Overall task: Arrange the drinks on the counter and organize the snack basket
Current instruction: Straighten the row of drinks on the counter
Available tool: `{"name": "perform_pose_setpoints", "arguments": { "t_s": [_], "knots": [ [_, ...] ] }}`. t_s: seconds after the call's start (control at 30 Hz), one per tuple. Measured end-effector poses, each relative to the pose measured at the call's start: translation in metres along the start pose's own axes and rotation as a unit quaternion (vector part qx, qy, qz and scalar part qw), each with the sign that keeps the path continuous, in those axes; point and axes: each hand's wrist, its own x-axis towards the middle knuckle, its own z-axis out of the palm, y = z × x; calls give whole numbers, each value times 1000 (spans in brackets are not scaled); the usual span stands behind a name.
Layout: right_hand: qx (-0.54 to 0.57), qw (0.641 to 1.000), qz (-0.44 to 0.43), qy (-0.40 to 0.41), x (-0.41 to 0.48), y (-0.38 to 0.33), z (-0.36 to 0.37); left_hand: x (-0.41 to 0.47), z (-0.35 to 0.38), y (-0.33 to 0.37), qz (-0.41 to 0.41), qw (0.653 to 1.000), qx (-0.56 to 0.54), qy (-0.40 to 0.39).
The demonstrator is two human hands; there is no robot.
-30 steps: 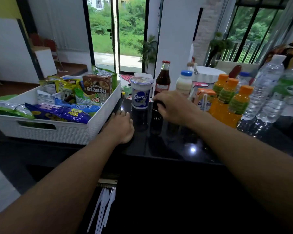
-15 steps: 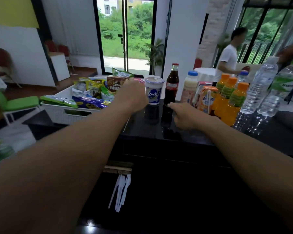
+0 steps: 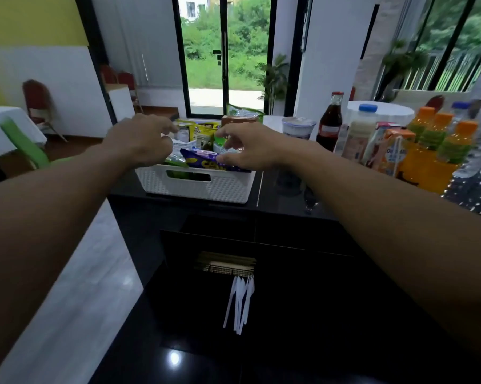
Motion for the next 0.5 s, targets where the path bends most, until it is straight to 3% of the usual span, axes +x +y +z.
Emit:
{"name": "perform_pose_setpoints", "arguments": {
  "t_s": [0.2,0.5],
  "knots": [
    [-10,1000,-4,-23,20,-11,12,5,14,-28,47,991,-14,-126],
    [-18,1000,-9,-6,25,-11,3,17,11,-36,82,971,-26,-224]
  ]
}}
